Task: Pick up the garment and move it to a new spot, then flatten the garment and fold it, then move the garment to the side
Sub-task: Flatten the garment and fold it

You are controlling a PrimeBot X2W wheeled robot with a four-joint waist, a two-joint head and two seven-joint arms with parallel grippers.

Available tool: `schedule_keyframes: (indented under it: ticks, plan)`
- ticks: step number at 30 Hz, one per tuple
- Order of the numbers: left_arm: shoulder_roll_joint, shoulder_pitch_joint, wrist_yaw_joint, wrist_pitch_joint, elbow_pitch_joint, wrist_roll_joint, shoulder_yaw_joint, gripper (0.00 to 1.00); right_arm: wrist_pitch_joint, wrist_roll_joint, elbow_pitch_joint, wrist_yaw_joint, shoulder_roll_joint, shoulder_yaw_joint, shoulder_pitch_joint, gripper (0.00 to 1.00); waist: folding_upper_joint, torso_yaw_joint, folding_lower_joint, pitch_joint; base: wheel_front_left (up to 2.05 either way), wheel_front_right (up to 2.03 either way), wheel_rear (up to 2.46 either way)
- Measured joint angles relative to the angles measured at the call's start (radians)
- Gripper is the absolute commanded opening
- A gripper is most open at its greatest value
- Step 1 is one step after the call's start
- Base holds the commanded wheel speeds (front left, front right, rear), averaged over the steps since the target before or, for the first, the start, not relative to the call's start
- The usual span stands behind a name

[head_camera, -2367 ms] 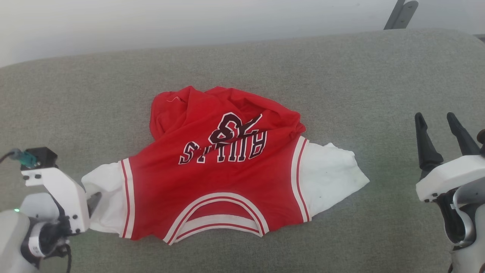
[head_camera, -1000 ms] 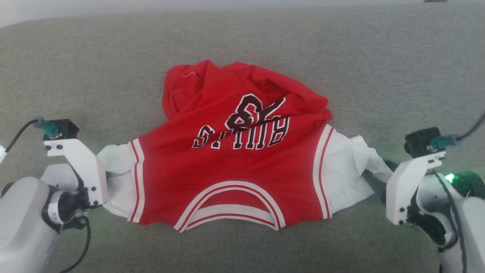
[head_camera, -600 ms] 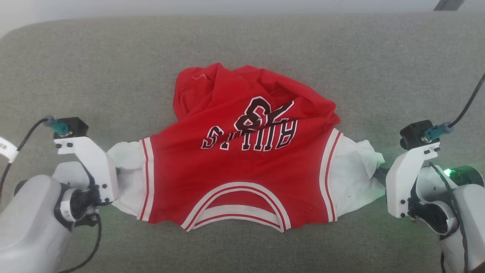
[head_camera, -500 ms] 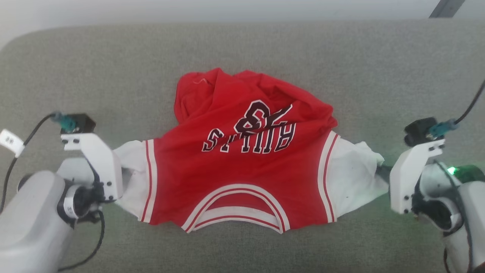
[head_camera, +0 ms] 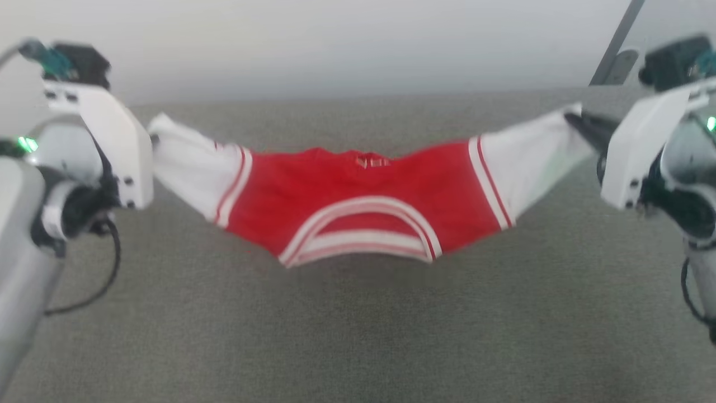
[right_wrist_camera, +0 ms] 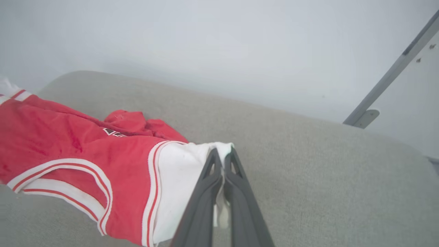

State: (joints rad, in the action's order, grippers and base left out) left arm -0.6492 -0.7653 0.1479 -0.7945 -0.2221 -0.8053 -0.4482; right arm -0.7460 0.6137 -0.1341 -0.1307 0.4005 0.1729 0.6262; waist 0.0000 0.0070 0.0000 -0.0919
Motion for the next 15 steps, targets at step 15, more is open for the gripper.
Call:
schedule_keyframes:
  ticks: [15]
  plan:
    - [-0.010,-0.296,-0.045,0.032,-0.048,0.071,0.019,0.00,0.180,0.077,-0.061,0.000,0.018,0.123,0.357,0.00,0.0000,-0.047,0.0000,0.091,0.00,0.00,0.00]
